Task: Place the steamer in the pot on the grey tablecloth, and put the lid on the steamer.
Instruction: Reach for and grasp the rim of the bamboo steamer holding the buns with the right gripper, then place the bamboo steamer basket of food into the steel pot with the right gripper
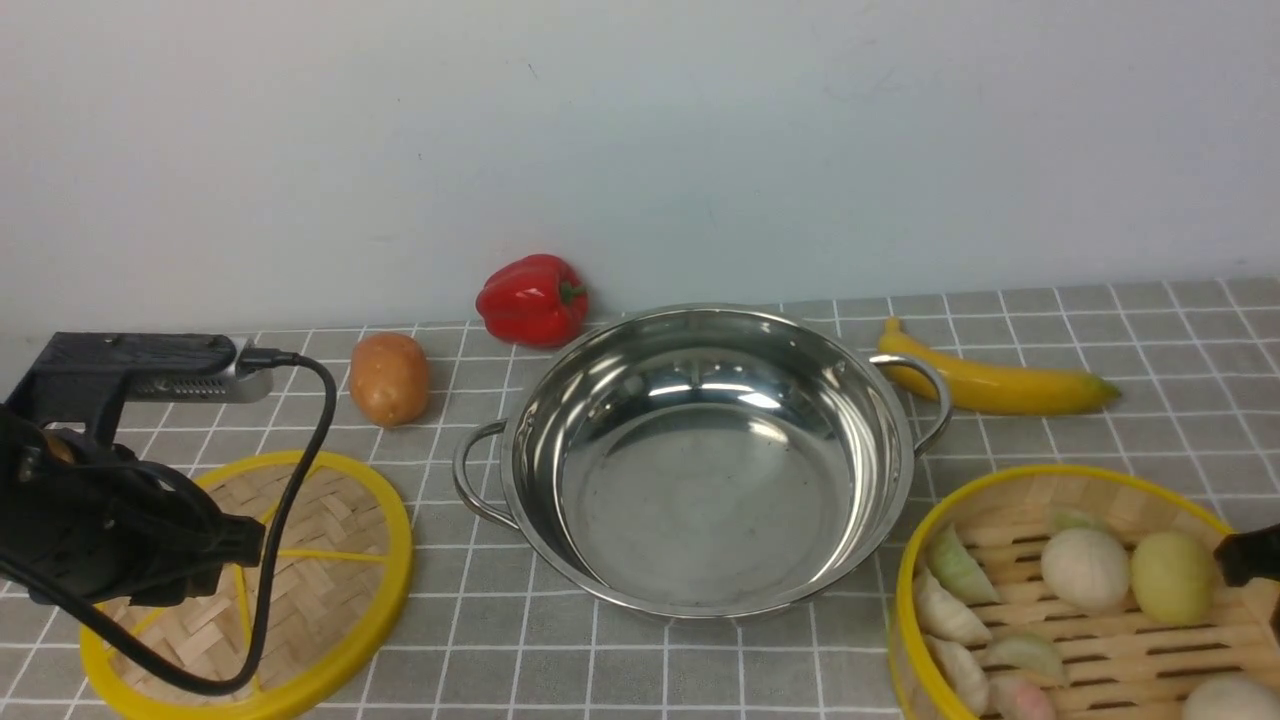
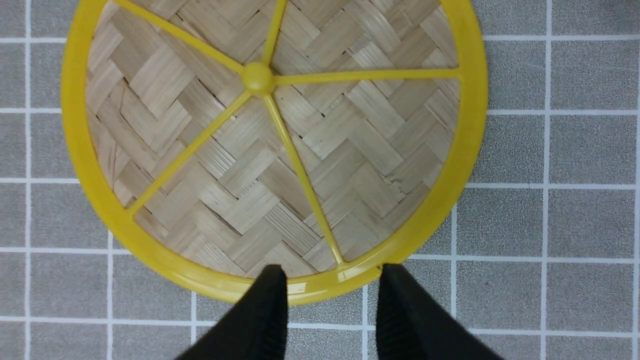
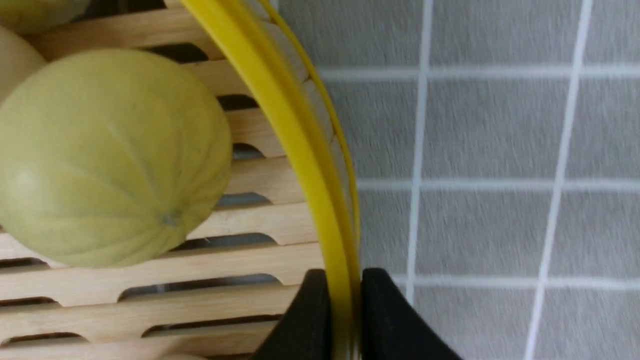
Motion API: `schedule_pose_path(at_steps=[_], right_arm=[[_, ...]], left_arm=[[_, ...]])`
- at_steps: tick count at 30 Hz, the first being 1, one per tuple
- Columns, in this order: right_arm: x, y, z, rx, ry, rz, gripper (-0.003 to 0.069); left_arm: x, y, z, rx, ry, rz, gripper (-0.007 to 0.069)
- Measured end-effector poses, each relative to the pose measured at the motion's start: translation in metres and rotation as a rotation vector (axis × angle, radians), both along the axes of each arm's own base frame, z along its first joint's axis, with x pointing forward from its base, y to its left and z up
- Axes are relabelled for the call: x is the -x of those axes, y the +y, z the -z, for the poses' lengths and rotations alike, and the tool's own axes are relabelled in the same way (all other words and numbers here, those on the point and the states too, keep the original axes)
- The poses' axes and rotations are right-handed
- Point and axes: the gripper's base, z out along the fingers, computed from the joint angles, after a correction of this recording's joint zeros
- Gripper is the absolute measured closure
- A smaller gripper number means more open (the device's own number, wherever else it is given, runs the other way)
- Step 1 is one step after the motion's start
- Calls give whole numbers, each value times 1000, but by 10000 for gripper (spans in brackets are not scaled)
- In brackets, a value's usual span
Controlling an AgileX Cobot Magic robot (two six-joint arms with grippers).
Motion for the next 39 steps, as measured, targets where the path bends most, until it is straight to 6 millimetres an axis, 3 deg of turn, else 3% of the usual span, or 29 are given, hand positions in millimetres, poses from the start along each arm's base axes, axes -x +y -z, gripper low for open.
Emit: schedule_pose_path(at_steps=[6, 13, 21, 28, 33, 39], right_arm=[[16, 0, -20, 18, 28, -12, 580], [40, 1, -57, 30, -17, -15, 573], [38, 6, -93, -4, -147, -44, 573], [20, 16, -125, -124, -271, -41, 571], [-15, 31, -134, -236, -293, -64, 571], [-65, 80, -131, -254, -283, -180, 571]], left_arm=[[0, 0, 0, 0, 0, 0, 382], [0, 0, 0, 0, 0, 0, 382], [0, 0, 0, 0, 0, 0, 382], [0, 0, 0, 0, 0, 0, 382], [0, 0, 0, 0, 0, 0, 382], [0, 0, 0, 0, 0, 0, 382]])
